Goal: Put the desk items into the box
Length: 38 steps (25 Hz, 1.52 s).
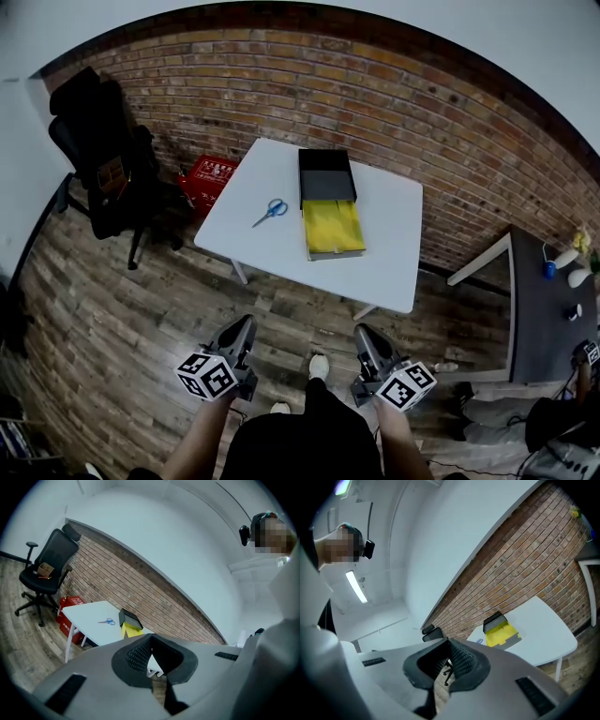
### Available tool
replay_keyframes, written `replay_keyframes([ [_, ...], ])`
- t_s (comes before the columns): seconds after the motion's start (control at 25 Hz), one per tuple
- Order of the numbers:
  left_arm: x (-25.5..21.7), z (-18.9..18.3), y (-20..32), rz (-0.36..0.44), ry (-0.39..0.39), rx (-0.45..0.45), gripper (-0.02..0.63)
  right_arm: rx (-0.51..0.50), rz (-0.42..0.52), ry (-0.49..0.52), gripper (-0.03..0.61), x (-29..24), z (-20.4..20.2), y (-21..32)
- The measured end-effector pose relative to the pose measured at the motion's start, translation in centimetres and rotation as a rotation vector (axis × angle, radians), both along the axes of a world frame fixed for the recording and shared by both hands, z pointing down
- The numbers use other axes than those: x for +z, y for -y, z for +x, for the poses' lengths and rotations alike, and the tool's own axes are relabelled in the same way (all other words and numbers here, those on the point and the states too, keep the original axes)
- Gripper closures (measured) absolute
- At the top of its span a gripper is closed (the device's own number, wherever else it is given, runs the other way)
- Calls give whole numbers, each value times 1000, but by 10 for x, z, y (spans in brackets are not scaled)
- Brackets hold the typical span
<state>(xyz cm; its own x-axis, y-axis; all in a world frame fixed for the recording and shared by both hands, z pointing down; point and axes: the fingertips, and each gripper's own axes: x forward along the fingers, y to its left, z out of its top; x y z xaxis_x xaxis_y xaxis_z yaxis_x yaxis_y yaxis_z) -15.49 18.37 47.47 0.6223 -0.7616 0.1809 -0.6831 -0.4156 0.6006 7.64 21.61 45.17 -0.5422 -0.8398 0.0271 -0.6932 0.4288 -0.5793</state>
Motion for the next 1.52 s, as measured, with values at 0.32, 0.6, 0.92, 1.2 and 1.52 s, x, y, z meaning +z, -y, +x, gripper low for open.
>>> replay_keyframes([
  [0.32,-6,34,56,0,-3,-25,600,-40,1,7,555,-3,28,64],
  [0.6,-4,61,93,-7,10,-54,600,-81,-11,13,555,3,51,111],
  [0.92,3,75,123,-14,34,-128,600,-150,-38,24,555,20,65,151],
  [1.2,12,77,136,-37,60,-166,600,-182,-52,41,555,24,68,170],
  [1.52,36,63,155,-87,90,-168,600,-237,-84,39,555,33,43,184],
])
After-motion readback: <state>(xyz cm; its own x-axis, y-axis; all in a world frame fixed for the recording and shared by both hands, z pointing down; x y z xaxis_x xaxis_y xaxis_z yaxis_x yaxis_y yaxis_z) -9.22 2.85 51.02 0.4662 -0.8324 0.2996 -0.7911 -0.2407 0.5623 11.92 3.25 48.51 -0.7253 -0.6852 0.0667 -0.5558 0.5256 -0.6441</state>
